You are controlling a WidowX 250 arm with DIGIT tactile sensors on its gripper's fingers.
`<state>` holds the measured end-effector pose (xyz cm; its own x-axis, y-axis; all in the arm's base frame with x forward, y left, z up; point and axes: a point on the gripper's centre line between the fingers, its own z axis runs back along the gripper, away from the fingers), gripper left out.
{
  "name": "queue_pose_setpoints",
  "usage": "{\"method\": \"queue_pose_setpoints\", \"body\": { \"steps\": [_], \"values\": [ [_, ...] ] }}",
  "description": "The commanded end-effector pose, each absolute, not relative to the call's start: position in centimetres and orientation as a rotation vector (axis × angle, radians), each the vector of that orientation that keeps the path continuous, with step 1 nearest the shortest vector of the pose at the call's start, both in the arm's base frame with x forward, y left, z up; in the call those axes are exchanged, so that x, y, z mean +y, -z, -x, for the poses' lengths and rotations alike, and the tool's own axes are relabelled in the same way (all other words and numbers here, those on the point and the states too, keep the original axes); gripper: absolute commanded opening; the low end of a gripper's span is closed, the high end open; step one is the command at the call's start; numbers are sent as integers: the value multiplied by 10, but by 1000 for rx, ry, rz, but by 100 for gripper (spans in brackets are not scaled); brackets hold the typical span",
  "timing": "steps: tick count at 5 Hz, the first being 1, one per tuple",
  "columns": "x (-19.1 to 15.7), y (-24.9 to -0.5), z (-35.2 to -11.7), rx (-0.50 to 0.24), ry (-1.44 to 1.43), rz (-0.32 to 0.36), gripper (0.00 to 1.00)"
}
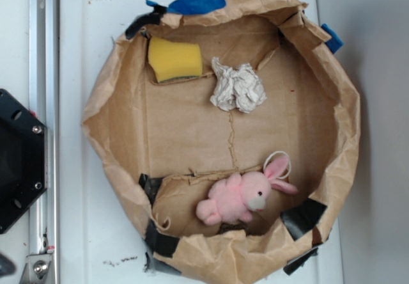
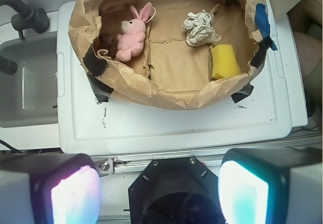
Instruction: Grab the green sponge.
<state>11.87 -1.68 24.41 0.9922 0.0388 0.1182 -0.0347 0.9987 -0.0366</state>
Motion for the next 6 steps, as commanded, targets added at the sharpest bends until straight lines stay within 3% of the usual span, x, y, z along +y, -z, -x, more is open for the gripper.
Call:
{"method": "queue_pose_setpoints", "body": {
  "steps": [1, 3, 4, 5, 6],
  "values": [
    [-17, -244, -119, -119, -37, 34, 100],
    [-12, -239, -190, -99, -66, 2, 100],
    [-4, -222, -223, -96, -73, 11, 100],
    [9, -198, -241, -96, -22, 20, 100],
    [25, -170, -239, -79, -50, 23, 100]
  ]
}}
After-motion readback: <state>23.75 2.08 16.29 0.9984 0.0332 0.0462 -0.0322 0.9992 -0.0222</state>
